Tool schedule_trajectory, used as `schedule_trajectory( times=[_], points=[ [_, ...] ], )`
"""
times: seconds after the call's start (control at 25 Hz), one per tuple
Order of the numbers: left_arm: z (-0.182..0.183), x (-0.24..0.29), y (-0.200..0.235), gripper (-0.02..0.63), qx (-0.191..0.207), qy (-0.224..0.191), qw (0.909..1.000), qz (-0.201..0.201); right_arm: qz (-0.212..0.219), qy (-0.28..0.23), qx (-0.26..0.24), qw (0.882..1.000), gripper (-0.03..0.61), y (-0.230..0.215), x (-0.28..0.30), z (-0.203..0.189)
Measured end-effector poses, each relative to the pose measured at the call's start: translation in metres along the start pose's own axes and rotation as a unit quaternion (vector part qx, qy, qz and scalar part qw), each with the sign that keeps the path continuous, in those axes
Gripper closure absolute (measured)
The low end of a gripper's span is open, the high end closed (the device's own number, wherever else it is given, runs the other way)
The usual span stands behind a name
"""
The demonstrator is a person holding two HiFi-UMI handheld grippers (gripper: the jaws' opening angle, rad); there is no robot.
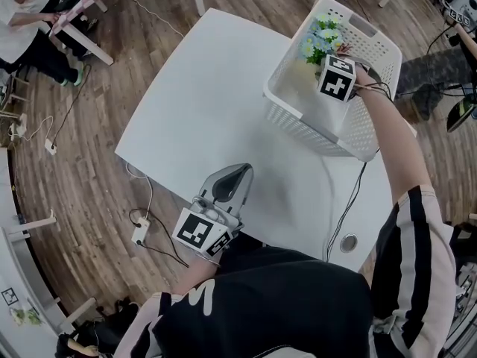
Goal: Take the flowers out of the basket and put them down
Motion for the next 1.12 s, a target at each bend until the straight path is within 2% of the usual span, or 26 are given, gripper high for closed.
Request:
schedule_trajectory(
  times=[0.2, 0.68, 0.92, 1.12],
  points=[
    [0.001, -0.002, 0.002, 0.609, 0.003, 0.002, 1.0000, -0.002, 0.015, 0.001, 0.005, 1.000, 0.479, -0.005, 0.000, 0.001],
    [0.004, -0.001, 0.003, 0.609, 0.009, -0.003, 0.9999, -0.009, 0.011, -0.001, 0.015, 1.000, 0.489, -0.004, -0.015, -0.002],
    [0.008, 0.005, 0.000, 0.609, 0.016, -0.006, 0.9996, -0.024, 0.021, 0.000, -0.020, 1.000, 0.489, 0.005, -0.035, 0.005],
    [0.013, 0.013, -0.005, 0.609, 0.025, -0.010, 0.9989, -0.039, 0.010, -0.019, -0.028, 0.999, 0.489, 0.009, -0.056, 0.008]
  ],
)
Point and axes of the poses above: the fingertips, and each gripper's own axes: x forward along the fingers, y to its left, z out of its top, the point moved 10 cm from there along -x, backward along the fingers, and after that the axes turned 4 degrees about -z, right-handed, at the moved point
